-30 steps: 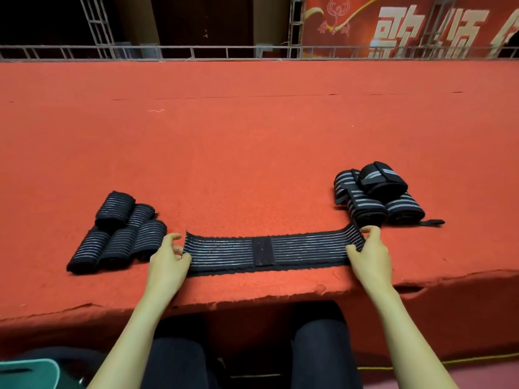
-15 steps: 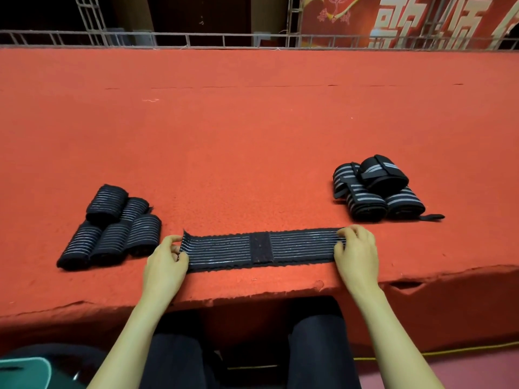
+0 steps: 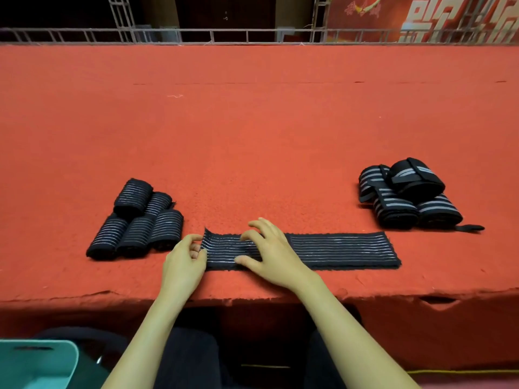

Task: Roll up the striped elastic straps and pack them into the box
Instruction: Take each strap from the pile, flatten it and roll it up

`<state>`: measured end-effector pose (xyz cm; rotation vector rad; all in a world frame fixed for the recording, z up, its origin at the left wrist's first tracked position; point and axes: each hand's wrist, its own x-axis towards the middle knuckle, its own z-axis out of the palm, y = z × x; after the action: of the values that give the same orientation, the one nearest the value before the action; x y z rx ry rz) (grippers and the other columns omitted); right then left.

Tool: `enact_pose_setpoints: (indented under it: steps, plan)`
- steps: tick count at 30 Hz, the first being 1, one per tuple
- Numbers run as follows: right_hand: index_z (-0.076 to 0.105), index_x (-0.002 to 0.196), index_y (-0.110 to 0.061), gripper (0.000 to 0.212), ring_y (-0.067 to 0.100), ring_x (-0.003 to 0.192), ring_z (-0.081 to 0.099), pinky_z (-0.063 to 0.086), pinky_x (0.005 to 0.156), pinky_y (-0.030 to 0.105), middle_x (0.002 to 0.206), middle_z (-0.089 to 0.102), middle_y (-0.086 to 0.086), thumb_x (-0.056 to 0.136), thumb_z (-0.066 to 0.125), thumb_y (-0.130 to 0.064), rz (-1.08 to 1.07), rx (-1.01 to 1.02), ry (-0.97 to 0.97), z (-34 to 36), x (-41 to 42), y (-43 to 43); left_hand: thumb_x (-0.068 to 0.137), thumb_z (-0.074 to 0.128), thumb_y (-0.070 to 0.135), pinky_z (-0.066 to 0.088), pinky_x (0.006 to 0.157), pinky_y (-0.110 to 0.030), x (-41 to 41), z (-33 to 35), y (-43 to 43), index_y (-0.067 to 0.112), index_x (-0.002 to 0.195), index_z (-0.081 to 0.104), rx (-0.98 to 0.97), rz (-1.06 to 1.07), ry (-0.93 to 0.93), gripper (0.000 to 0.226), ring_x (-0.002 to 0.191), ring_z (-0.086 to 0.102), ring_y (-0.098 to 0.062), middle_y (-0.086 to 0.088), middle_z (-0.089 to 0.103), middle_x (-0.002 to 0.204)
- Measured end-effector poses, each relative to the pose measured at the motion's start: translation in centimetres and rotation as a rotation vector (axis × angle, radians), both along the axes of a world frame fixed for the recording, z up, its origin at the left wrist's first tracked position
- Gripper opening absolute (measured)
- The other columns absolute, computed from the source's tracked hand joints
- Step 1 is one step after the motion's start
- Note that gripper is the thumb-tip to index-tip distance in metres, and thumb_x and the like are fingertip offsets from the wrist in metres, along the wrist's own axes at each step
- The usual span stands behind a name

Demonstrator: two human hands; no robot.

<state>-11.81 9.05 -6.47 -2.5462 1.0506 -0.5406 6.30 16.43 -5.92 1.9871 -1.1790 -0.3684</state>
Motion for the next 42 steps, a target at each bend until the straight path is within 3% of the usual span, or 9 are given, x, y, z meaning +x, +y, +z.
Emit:
enact_pose_setpoints:
  steps: [4,12,14,18,22,29,33,37,42]
  plan:
    - [0.043,0.136,-0.029,0.062,0.019,0.142,0.017,0.012,0.118,0.042,0.149,0.031,0.002,0.083,0.060,-0.058,0.102,0.101,0.087,0.1,1.7,-1.0,0.085,0.058,0.008,0.038,0.072,-0.022,0.3,0.2,0.0,0.017,0.111,0.061,0.000,-0.021,0.051,0.028,0.073,0.057,-0.004,0.006,0.063,0.084]
    - [0.051,0.132,-0.042,0.064,0.014,0.136,0.027,0.017,0.115,0.034,0.143,0.039,-0.010,0.077,0.043,-0.074,0.066,0.069,0.052,-1.6,0.8,-0.6,0.086,0.058,0.002,0.043,0.066,-0.007,0.6,-0.4,0.6,0.014,0.112,0.059,-0.055,-0.055,0.157,0.028,0.072,0.056,-0.003,0.002,0.060,0.085]
    - [0.052,0.132,-0.042,0.062,0.014,0.136,0.027,0.016,0.114,0.032,0.143,0.039,-0.010,0.078,0.045,-0.072,0.052,0.060,0.044,-1.5,0.9,-0.5,0.084,0.061,0.002,0.044,0.069,-0.011,0.4,-0.5,0.5,0.011,0.111,0.061,-0.043,-0.054,0.051,0.029,0.074,0.055,-0.008,-0.001,0.058,0.090]
    - [0.053,0.132,-0.040,0.059,0.012,0.134,0.026,0.012,0.113,0.029,0.145,0.038,-0.010,0.082,0.046,-0.068,0.040,0.033,0.033,-1.4,0.8,-0.1,0.082,0.068,0.012,0.038,0.089,-0.038,-0.3,-0.9,0.5,0.007,0.114,0.061,0.042,0.012,-0.321,0.032,0.097,0.049,-0.029,-0.011,0.059,0.103]
    - [0.052,0.134,-0.038,0.057,0.010,0.135,0.024,0.004,0.113,0.026,0.146,0.036,-0.009,0.085,0.049,-0.066,0.040,0.017,0.035,-1.2,0.8,0.1,0.073,0.077,0.021,0.038,0.077,-0.049,-0.8,-1.3,0.8,0.003,0.086,0.068,0.096,0.137,-0.552,0.024,0.090,0.045,-0.038,-0.016,0.055,0.090]
    - [0.052,0.133,-0.038,0.058,0.010,0.135,0.027,0.008,0.115,0.029,0.145,0.038,-0.009,0.083,0.047,-0.067,0.029,0.021,0.024,-1.4,0.8,0.2,0.083,0.065,0.032,0.026,0.086,-0.041,-1.1,-1.2,0.5,0.012,0.091,0.062,0.154,0.202,-0.405,0.022,0.102,0.041,-0.031,-0.009,0.054,0.098]
    - [0.050,0.133,-0.039,0.056,0.009,0.136,0.025,0.006,0.116,0.030,0.146,0.037,-0.010,0.085,0.049,-0.066,0.028,0.023,0.034,-1.3,0.7,0.3,0.084,0.064,0.025,0.025,0.081,-0.038,-1.9,-1.0,0.6,0.017,0.089,0.054,0.051,0.164,-0.357,0.014,0.090,0.054,-0.026,0.002,0.062,0.082]
    - [0.050,0.134,-0.038,0.055,0.010,0.138,0.024,0.001,0.114,0.027,0.148,0.036,-0.008,0.086,0.050,-0.064,0.031,0.024,0.031,-1.2,0.7,0.3,0.081,0.068,0.015,0.037,0.077,-0.033,-2.3,-0.9,0.8,0.014,0.096,0.055,-0.092,0.102,-0.217,0.020,0.085,0.055,-0.022,0.004,0.055,0.083]
    - [0.047,0.137,-0.039,0.061,0.008,0.141,0.020,-0.004,0.117,0.029,0.151,0.032,-0.008,0.084,0.039,-0.069,0.031,0.019,0.066,-1.6,0.7,0.4,0.079,0.072,0.011,0.048,0.070,-0.037,-2.7,-1.4,0.7,0.009,0.088,0.061,-0.188,-0.029,-0.274,0.014,0.080,0.058,-0.022,0.002,0.057,0.086]
